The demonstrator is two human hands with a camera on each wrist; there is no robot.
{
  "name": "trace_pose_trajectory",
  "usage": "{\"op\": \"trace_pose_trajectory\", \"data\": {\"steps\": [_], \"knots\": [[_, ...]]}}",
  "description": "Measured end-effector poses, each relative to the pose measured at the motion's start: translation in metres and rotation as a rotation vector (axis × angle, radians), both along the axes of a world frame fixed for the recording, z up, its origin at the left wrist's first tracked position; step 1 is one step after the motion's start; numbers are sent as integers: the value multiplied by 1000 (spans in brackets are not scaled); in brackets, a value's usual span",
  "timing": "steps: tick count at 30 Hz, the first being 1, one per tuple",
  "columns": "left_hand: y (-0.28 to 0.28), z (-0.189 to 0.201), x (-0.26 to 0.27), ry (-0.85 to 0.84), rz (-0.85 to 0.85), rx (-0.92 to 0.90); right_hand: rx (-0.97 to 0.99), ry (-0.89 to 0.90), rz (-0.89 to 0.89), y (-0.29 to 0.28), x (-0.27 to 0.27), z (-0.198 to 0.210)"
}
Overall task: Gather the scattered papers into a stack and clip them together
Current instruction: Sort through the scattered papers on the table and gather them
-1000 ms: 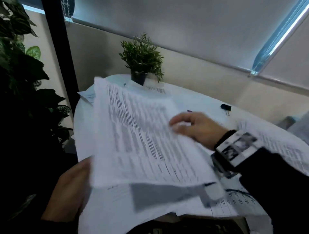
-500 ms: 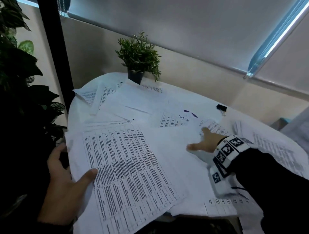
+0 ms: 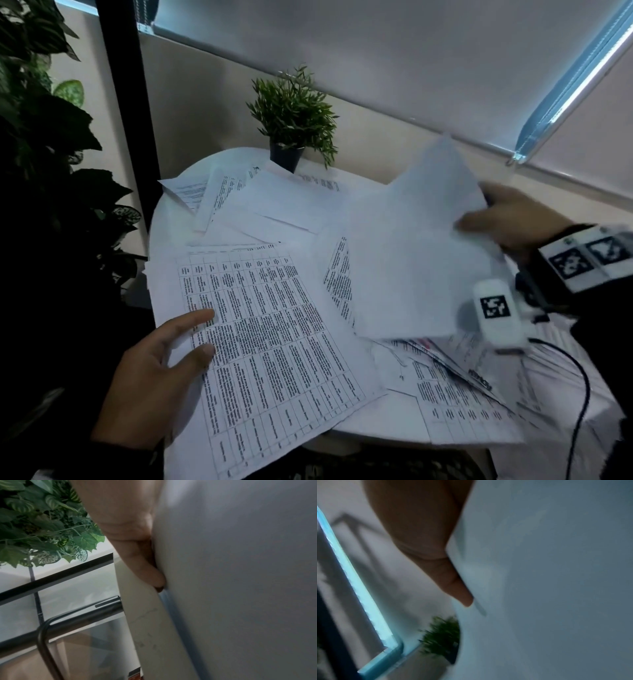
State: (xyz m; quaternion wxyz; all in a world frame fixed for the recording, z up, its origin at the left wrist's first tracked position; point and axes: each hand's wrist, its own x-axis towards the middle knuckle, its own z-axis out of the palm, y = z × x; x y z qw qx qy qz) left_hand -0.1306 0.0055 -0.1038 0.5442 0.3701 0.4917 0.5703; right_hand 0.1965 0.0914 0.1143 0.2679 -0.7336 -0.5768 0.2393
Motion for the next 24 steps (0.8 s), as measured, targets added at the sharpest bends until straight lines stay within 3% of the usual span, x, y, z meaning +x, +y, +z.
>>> {"op": "trace_pose_trajectory", "data": {"steps": [3,6,10,13,15,18,20,22,24], "knots": [[1,-2,0,31,12,5,147,-230,208,-10,-57,24],[1,11,7,37,50,30,-35,-383,390,-23,-133,-4],[-3,24,11,-219,22,-13,-351,-159,490,-40,-212,-71],[-3,17,4,-465,-43,20,-646,286,413,-52,-234,-105],[-1,13,3,-349,20,38,-605,324,392,-46,-229,-115],[0,7,4,-102,149,74,-405,-93,442,-22,-188,-113],[-1,5,5,-112,124,135,-256,-258,378,-11,-151,-111],[-4,21,4,-18,138,205,-215,-250,328,-3,-118,-114],[-4,43,1,198,171,319,-243,38,316,-2,-94,-116]]}}
